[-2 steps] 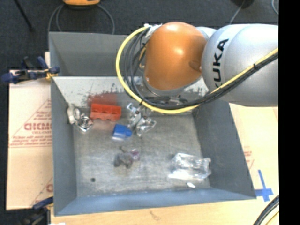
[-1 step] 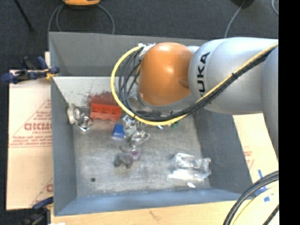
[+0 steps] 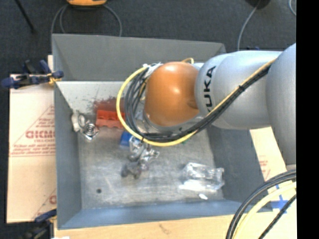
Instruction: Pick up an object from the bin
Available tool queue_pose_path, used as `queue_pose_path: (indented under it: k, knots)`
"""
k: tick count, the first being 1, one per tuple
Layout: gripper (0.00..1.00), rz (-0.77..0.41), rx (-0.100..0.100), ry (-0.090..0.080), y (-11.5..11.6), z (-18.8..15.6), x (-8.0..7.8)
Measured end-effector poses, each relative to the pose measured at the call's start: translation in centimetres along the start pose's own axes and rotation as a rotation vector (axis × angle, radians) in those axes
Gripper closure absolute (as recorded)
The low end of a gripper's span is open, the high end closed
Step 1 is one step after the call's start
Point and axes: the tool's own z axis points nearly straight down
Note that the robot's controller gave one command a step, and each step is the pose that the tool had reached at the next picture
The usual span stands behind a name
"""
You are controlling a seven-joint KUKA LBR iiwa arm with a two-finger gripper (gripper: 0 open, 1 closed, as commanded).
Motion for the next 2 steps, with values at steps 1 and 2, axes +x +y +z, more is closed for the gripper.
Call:
queue_pose_path:
  k: [1,2]
  knots:
    - [0.00,0.002,0.001,-0.003,0.0,-0.1,-0.1]
    - [0.00,-0.311,0.000,-0.002,1.5,4.9,-1.0]
